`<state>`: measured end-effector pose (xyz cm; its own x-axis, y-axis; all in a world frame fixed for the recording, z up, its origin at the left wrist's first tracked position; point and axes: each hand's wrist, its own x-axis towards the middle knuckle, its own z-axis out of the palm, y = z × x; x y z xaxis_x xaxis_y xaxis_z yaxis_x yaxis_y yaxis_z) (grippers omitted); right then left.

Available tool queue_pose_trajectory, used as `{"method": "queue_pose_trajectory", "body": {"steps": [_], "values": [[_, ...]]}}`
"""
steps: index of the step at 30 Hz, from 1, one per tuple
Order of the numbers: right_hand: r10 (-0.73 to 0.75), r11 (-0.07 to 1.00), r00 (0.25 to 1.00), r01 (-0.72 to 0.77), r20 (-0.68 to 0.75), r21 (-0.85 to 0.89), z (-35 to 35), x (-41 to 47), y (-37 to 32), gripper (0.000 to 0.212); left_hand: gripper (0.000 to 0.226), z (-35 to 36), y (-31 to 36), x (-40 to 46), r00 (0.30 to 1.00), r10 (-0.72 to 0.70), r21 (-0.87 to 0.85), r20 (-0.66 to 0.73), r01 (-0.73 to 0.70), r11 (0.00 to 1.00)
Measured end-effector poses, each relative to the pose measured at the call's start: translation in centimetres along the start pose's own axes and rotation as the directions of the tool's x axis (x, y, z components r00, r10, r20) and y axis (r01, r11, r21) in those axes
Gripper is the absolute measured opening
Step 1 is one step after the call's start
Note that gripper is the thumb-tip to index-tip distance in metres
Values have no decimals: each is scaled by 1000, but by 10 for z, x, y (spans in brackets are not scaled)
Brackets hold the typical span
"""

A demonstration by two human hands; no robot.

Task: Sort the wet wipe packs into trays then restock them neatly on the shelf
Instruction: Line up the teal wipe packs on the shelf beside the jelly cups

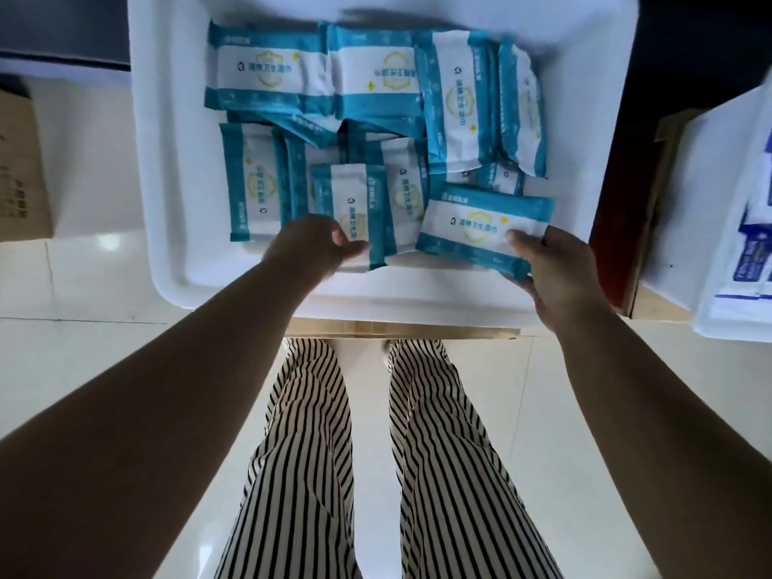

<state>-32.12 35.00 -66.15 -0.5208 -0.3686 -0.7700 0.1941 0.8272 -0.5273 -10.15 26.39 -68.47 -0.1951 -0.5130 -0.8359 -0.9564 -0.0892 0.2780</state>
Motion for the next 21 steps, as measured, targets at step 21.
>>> {"method": "queue_pose_trajectory", "body": {"steps": [21], "values": [[107, 980, 978, -134, 176, 145, -14, -40, -24, 8, 45, -63, 2, -21, 1000, -11, -260, 24, 17, 966]]}}
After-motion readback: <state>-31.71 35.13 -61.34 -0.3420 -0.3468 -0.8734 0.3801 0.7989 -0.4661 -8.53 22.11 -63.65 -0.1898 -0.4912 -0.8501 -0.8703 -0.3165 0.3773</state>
